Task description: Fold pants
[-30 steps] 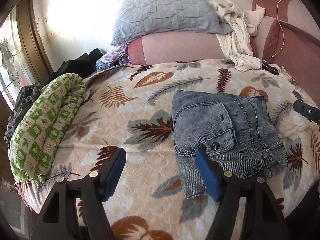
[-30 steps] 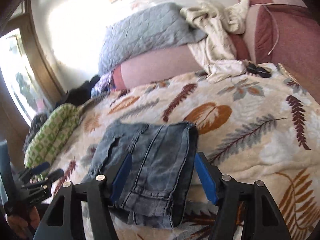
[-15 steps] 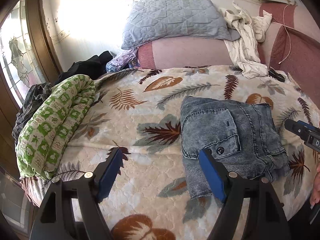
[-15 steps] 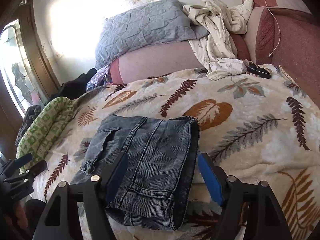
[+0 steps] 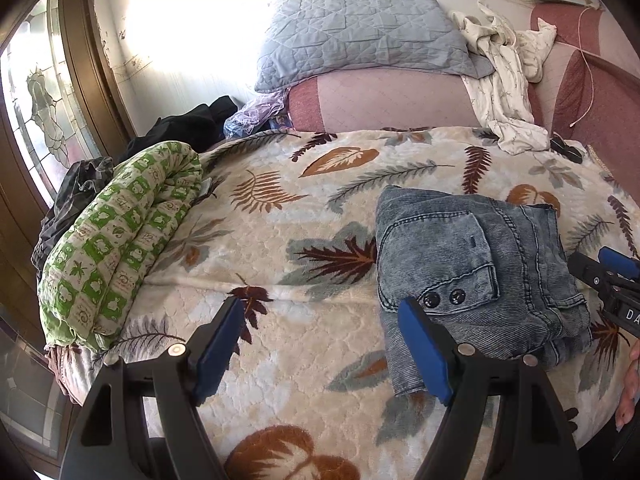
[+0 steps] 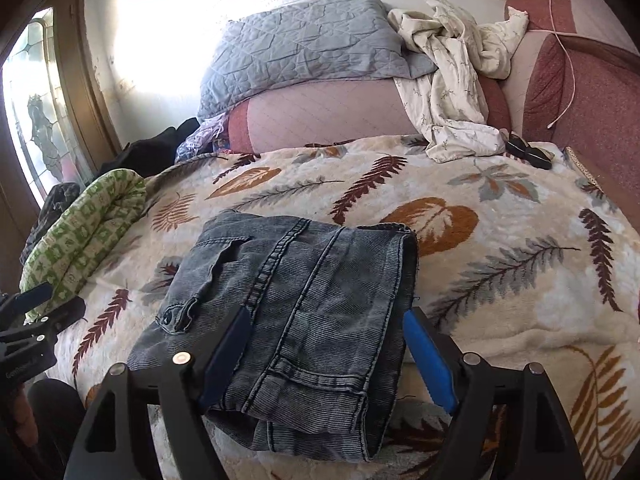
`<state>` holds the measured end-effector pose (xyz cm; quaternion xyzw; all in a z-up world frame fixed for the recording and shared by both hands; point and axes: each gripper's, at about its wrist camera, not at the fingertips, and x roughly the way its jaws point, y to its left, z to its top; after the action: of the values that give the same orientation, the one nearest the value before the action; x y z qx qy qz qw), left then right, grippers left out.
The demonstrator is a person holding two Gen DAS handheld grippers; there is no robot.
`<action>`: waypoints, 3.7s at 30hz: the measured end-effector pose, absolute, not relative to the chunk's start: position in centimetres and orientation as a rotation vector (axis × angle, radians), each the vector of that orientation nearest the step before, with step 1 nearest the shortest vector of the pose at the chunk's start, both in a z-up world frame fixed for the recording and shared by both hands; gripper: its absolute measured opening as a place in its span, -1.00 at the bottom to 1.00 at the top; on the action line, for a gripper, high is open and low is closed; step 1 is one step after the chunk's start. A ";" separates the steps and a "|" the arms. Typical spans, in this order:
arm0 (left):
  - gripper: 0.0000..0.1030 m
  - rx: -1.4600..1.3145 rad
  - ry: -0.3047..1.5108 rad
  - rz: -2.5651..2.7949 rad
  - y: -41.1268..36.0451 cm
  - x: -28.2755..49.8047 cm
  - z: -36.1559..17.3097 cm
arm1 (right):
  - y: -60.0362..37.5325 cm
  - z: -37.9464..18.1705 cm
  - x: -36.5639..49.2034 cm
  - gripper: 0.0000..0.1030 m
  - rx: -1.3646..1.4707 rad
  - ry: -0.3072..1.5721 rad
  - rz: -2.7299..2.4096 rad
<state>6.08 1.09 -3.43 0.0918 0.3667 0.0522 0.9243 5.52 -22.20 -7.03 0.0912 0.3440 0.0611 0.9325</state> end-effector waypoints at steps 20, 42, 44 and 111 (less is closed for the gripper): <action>0.55 0.183 0.802 0.133 2.4 7.5 -5.6 | -22.2 -7.7 6.2 0.59 0.198 0.725 0.102; 0.55 0.180 0.829 0.145 2.7 8.4 -6.8 | -22.3 -7.2 6.2 0.59 0.209 0.702 0.100; 0.55 0.179 0.831 0.145 2.8 8.4 -6.9 | -22.4 -7.2 6.2 0.59 0.213 0.701 0.099; 0.55 0.083 0.817 0.134 5.1 9.0 -6.3 | -21.0 -7.7 6.9 0.60 0.199 0.708 0.125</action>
<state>9.01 5.06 -6.27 0.0405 0.3968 0.0650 0.9147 6.90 -21.01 -7.66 0.0972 0.3460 0.0612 0.9312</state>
